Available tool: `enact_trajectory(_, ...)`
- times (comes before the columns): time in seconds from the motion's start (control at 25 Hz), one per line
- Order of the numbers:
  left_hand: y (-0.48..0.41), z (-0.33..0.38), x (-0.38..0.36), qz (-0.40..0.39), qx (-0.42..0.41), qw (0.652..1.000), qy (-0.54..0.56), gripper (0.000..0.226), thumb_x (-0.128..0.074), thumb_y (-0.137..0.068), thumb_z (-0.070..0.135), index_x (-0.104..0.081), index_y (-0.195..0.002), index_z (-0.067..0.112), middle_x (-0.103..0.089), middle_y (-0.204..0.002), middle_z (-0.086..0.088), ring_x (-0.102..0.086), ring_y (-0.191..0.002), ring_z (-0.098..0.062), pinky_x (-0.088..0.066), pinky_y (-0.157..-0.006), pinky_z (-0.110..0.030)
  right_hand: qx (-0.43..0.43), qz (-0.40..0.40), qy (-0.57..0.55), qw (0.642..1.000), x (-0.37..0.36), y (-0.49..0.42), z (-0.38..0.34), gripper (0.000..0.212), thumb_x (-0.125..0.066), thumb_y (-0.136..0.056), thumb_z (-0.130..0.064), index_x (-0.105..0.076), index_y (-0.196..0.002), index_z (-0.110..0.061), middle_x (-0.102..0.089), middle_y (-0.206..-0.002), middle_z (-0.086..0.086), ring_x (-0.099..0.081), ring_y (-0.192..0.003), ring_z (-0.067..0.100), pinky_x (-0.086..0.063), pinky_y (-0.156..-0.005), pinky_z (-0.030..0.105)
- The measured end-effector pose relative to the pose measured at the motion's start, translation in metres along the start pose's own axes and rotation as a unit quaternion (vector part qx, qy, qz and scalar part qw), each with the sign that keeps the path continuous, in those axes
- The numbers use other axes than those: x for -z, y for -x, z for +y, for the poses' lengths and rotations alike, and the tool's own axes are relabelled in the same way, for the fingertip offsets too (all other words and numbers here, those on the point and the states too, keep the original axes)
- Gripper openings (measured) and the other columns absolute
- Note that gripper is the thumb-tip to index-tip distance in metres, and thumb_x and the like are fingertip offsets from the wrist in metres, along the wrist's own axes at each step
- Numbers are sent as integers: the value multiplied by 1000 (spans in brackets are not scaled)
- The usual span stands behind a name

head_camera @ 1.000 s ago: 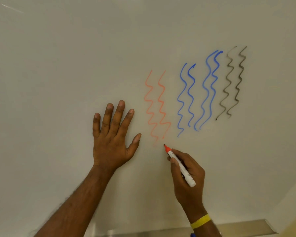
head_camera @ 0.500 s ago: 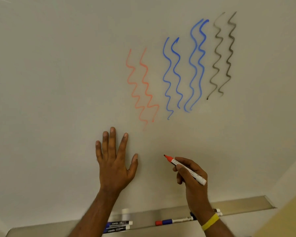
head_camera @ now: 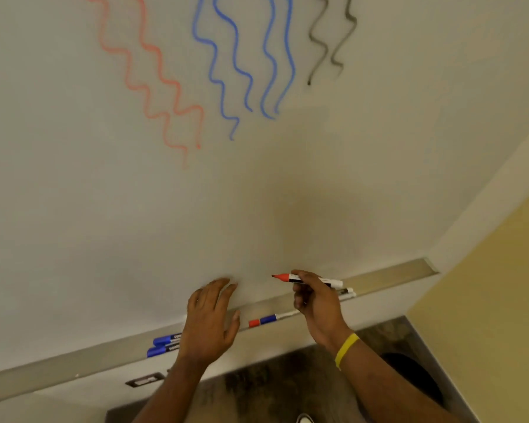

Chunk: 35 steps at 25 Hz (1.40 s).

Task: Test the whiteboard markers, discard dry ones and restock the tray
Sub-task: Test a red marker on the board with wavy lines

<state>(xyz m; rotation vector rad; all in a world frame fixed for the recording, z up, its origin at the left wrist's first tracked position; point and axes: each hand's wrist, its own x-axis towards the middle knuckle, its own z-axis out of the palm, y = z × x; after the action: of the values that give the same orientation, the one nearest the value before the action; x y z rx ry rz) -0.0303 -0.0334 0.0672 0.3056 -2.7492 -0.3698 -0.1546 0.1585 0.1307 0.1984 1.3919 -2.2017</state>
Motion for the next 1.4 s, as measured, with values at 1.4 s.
enact_trajectory(1.4, -2, 34, -65, -119, 194, 932, 284, 27, -72, -87, 16, -68, -112, 26, -66, -94, 11, -65, -83, -7, -49, -77, -14, -110, 61, 105, 986, 89, -24, 40, 23, -67, -91, -19, -71, -102, 1, -65, -69, 8, -53, -57, 14, -45, -52, 24)
